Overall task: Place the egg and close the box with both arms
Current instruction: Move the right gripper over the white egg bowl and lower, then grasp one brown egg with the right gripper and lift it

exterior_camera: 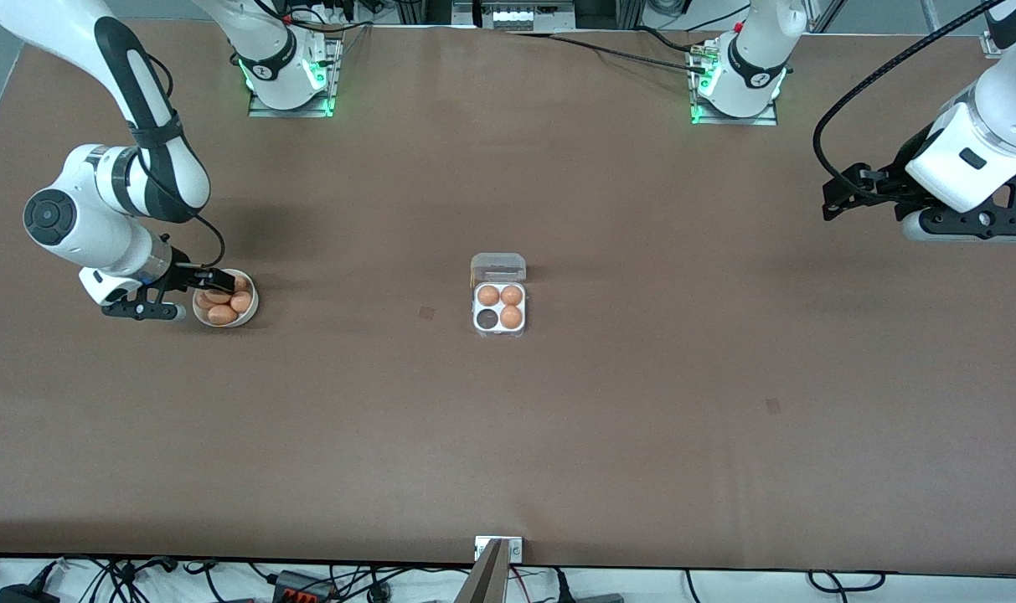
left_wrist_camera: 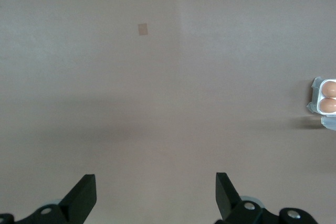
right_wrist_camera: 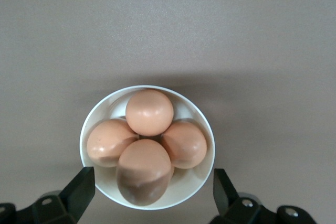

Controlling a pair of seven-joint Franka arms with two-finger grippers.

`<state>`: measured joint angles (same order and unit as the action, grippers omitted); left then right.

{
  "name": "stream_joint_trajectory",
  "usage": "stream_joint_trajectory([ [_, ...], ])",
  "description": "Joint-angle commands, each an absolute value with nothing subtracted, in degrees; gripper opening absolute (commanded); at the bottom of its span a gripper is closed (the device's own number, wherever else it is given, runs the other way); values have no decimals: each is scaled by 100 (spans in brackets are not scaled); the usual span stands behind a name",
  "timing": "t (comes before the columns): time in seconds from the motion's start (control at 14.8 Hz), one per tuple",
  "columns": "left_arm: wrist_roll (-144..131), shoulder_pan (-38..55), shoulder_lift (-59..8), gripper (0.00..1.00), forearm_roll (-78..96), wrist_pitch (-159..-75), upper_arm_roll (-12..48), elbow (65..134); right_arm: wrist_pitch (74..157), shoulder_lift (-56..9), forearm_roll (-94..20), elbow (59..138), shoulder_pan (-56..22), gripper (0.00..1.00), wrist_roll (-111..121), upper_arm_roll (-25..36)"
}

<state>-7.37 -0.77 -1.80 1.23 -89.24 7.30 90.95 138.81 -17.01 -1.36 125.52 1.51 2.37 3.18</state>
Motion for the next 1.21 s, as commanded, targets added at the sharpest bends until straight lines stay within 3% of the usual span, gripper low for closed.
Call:
stream_joint_trajectory([
  [0.0, -633, -62, -193, 100, 70, -8868, 712, 8974, 14141, -1740, -132, 12604, 202, 100, 343, 290],
  [0.4, -633, -70, -202, 100, 70, -8859, 712, 8930, 14150, -1696, -149, 12673, 185, 99, 325, 273],
  [0.67, -633, -62, -229, 100, 70, -8859, 712, 8903, 14150, -1696, -158, 12726, 176, 87, 316, 255],
  [0.94, -633, -62, -229, 100, 70, -8859, 712, 8895, 14150, -1696, -158, 12718, 167, 56, 316, 237],
  [1.15, -633, -62, -229, 100, 70, -8859, 712, 8895, 14159, -1679, -158, 12691, 167, 43, 290, 237],
])
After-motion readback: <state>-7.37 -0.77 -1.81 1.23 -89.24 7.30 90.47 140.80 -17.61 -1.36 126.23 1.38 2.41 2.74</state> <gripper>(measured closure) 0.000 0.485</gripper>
